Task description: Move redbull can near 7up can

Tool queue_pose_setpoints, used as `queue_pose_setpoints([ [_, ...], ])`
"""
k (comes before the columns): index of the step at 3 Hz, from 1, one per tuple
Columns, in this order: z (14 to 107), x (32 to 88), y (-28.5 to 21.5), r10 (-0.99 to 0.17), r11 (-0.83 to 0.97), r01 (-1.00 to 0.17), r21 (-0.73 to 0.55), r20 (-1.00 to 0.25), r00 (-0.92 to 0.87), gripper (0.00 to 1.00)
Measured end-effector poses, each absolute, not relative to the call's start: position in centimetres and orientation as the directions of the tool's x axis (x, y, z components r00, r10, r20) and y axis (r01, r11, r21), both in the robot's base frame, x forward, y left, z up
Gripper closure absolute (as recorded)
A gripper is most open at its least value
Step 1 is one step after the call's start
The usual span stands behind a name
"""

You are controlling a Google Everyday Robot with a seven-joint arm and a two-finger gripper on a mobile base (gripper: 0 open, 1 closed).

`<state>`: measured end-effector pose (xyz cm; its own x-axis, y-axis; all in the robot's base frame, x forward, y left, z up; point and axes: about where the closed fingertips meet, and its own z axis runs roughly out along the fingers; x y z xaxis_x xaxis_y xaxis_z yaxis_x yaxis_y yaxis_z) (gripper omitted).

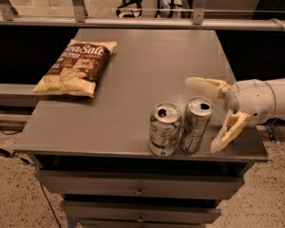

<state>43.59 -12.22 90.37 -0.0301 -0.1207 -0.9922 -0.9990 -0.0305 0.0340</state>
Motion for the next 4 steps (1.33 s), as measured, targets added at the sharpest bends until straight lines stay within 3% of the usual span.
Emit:
queue_pose_setpoints([
  [2, 97.0, 44.7, -19.7, -0.175, 0.231, -0.965, -0.125, -0.981, 0.086, 0.00],
  [4, 98.0, 44.9, -20.9, -0.180, 0.271, -0.951, -0.148, -0.978, 0.100, 0.00],
])
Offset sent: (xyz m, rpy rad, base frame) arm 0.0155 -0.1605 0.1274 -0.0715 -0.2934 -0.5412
